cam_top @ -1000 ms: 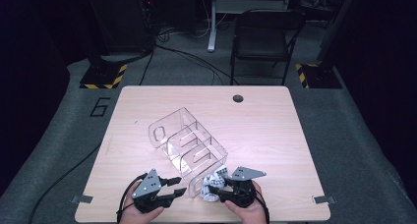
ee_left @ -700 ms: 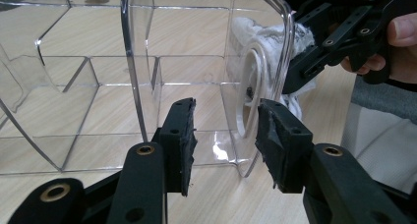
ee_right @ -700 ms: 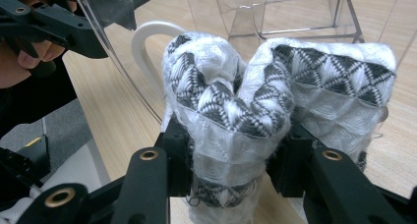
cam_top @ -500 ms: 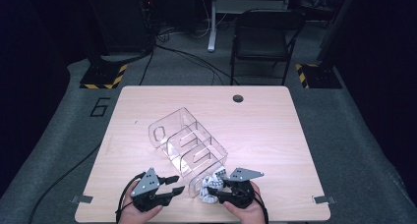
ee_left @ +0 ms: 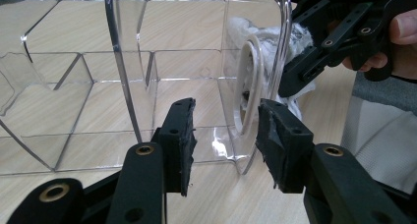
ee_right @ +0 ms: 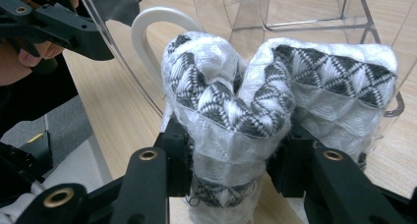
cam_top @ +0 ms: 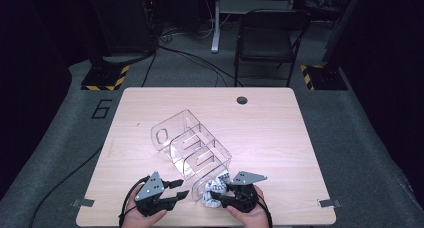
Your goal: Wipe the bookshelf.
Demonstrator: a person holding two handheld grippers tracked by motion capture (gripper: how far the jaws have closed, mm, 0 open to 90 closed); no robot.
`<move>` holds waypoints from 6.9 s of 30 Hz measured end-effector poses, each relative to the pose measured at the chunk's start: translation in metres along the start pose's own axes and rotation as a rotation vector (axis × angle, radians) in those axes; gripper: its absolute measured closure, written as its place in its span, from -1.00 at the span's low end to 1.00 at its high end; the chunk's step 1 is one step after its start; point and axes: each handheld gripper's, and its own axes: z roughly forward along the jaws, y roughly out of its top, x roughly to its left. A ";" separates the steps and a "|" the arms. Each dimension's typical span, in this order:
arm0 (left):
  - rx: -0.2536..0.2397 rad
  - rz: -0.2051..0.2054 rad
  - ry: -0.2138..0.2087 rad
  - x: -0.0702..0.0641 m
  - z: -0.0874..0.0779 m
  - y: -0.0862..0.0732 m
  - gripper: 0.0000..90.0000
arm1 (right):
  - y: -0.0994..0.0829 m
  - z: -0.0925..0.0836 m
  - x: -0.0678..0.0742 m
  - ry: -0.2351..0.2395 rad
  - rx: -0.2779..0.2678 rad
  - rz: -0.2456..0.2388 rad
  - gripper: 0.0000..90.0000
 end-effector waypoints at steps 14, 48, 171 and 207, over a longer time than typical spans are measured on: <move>-0.008 -0.009 0.014 0.003 -0.003 0.000 0.28 | 0.000 0.000 0.000 -0.006 0.000 -0.002 0.30; -0.009 -0.030 0.048 0.011 -0.008 -0.002 0.29 | 0.002 -0.004 -0.002 -0.012 -0.022 -0.002 0.30; 0.063 -0.111 0.274 0.095 0.024 0.052 0.62 | 0.011 0.009 0.034 0.166 -0.023 -0.042 0.32; 0.075 -0.135 0.290 0.087 0.015 0.048 0.93 | 0.014 -0.006 0.008 0.099 -0.051 -0.002 0.32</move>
